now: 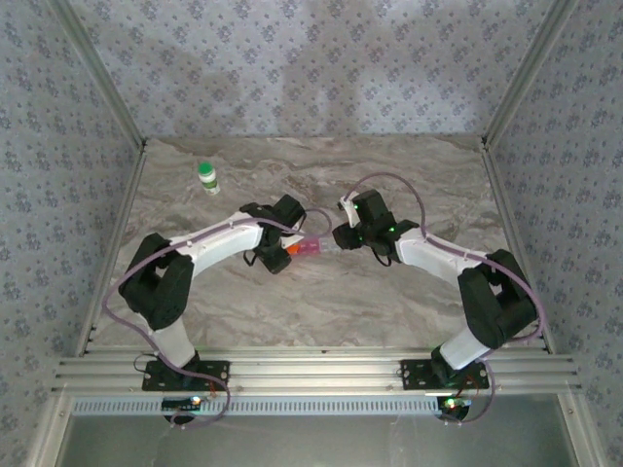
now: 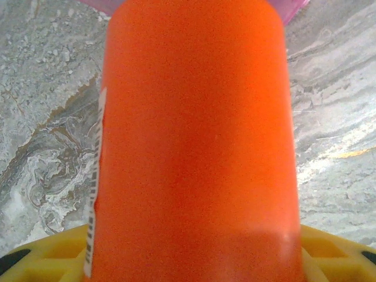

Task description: Sort the pills into containers

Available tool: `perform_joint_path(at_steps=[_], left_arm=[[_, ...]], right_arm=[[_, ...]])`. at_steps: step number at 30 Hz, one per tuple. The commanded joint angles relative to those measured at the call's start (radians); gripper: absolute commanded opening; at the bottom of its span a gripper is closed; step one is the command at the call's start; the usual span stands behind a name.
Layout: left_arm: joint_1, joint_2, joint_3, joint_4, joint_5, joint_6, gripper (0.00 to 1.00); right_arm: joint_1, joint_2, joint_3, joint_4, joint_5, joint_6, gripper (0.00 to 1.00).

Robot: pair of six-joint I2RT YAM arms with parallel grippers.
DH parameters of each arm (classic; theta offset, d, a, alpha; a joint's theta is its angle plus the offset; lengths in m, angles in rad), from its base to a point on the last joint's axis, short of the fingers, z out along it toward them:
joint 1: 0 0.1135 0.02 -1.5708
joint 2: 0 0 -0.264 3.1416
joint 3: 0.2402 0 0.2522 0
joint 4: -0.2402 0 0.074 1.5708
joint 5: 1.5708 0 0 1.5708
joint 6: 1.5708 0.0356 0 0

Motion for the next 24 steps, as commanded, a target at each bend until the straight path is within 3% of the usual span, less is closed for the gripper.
perform_joint_path(at_steps=[1,18,24], left_arm=[[0.008,-0.073,-0.051,0.09,0.018,-0.044,0.0],[0.048,-0.329,-0.342,0.44,0.115,-0.096,0.0],[0.046,-0.554,-0.538,0.791,0.218,-0.053,0.0]], right_arm=[[0.01,0.008,0.032,-0.023,0.013,-0.016,0.0],[0.026,0.04,0.048,-0.038,0.027,-0.032,0.0],[0.03,-0.007,0.049,-0.017,-0.044,-0.029,0.0]])
